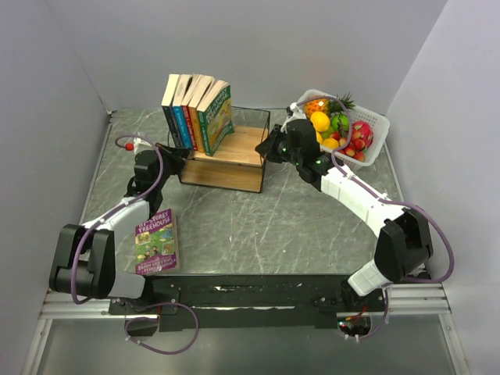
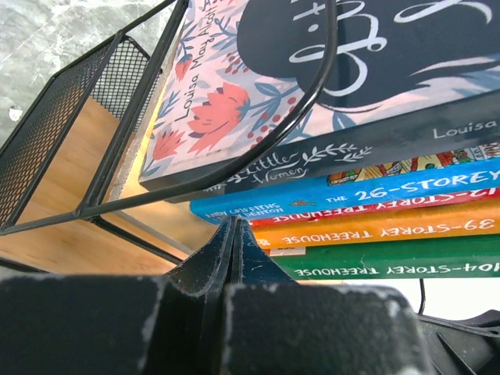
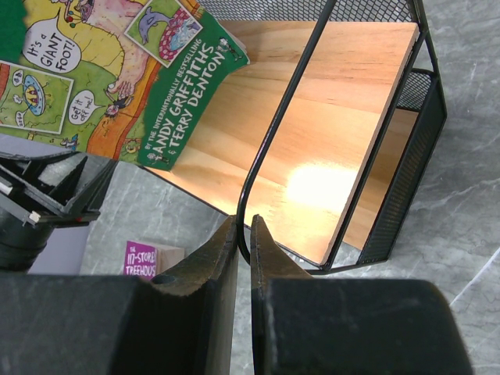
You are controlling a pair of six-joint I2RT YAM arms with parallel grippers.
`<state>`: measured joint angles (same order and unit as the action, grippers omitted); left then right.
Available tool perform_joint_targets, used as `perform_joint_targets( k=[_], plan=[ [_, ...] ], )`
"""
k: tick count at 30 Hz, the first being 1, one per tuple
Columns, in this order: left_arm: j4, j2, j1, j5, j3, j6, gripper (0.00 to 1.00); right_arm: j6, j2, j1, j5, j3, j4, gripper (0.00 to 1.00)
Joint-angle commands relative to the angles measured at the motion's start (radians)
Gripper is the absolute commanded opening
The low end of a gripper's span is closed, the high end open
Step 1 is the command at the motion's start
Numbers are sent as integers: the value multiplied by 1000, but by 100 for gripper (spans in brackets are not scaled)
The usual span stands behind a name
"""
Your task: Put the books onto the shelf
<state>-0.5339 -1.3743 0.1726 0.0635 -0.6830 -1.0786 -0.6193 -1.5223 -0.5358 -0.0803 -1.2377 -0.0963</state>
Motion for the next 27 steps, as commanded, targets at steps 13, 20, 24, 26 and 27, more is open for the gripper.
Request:
perform_joint_targets(
  k=[13,20,24,26,27],
  plan=[
    [-60,-26,-5,9,-49,-6,1,-25,-33,-6,-27,27,-123,0],
    [-15,69,-5,4,-26,17,1,-22,-33,-6,-29,29,-125,0],
    [52,161,-5,-10,-1,43,1,-19,-30,-6,-24,29,-128,0],
    [78,211,-4,-22,3,51,1,-20,-33,-6,-24,27,-126,0],
    [90,230,-4,-30,11,60,1,-20,-33,-4,-26,27,-126,0]
  ],
)
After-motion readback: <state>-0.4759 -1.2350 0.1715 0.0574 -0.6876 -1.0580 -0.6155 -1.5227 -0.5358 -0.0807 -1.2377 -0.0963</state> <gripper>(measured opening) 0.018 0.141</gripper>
